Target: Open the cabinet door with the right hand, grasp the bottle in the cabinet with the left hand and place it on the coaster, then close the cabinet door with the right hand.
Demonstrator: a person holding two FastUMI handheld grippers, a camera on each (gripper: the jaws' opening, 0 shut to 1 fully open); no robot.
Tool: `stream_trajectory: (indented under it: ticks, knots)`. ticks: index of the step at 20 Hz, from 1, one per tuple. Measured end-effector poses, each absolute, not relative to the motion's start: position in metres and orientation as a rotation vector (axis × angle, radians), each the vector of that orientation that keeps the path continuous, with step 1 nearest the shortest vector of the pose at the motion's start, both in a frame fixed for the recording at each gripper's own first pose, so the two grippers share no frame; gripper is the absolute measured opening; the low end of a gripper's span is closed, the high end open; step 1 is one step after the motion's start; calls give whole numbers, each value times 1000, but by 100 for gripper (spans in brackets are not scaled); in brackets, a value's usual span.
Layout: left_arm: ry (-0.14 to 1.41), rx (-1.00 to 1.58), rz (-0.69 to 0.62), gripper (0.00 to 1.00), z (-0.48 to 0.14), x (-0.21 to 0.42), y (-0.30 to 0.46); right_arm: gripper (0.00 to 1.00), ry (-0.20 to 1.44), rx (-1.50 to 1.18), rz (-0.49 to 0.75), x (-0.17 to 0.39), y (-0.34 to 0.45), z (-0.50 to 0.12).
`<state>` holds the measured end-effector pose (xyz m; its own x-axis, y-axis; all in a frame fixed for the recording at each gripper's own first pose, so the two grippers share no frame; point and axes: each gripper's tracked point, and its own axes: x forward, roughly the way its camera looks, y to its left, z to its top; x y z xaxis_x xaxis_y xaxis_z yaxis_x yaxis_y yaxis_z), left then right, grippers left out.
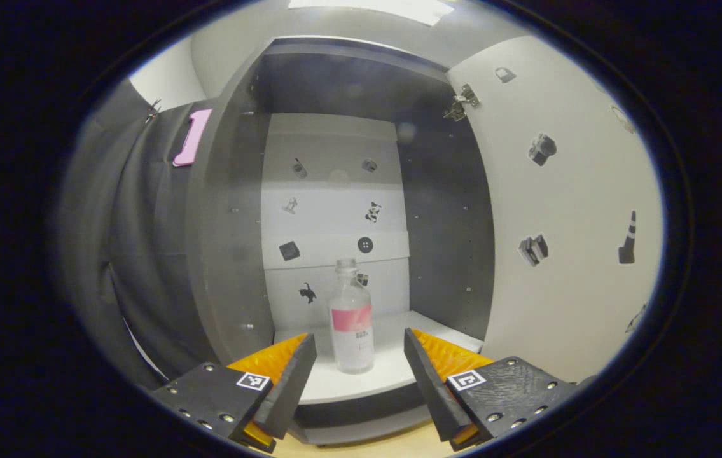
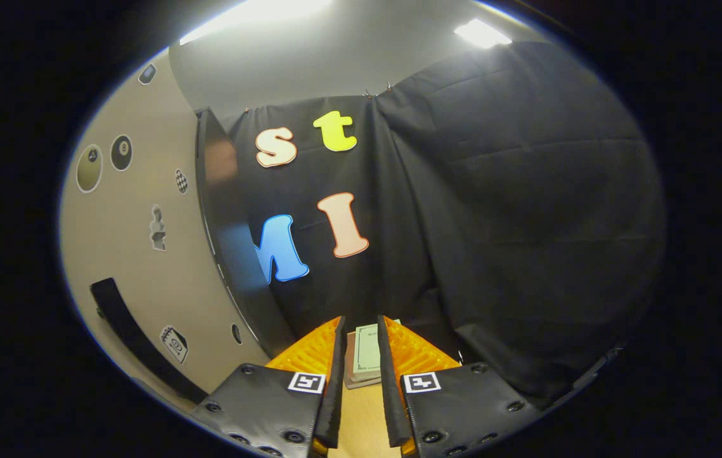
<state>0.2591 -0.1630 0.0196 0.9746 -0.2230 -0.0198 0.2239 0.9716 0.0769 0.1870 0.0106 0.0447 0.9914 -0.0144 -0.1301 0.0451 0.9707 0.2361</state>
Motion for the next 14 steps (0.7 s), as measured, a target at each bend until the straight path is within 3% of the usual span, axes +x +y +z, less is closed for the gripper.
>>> stream_trajectory:
  ticks: [1,2,4,6,7,8,9,14]
  knots:
    - [9,83,-221,86,19,270,-167,31,132,236,-38,199,6,41]
    - [6,88,-213,86,20,281,-169,28,135,232,-38,208,3,38]
    - [15,92,-199,86,18,301,-171,53,154,231,-24,223,1,31]
    - [25,77,-185,84,13,323,-173,100,172,222,-25,232,-4,25]
    - [33,63,-181,84,11,332,-174,91,175,214,-33,239,-7,23]
    - [35,44,-182,87,8,340,-174,89,181,203,-36,244,-11,21]
    - [40,26,-181,86,6,347,-175,96,192,191,-40,248,-12,17]
    - [54,23,-172,84,-4,375,-170,97,223,174,-51,260,-18,6]
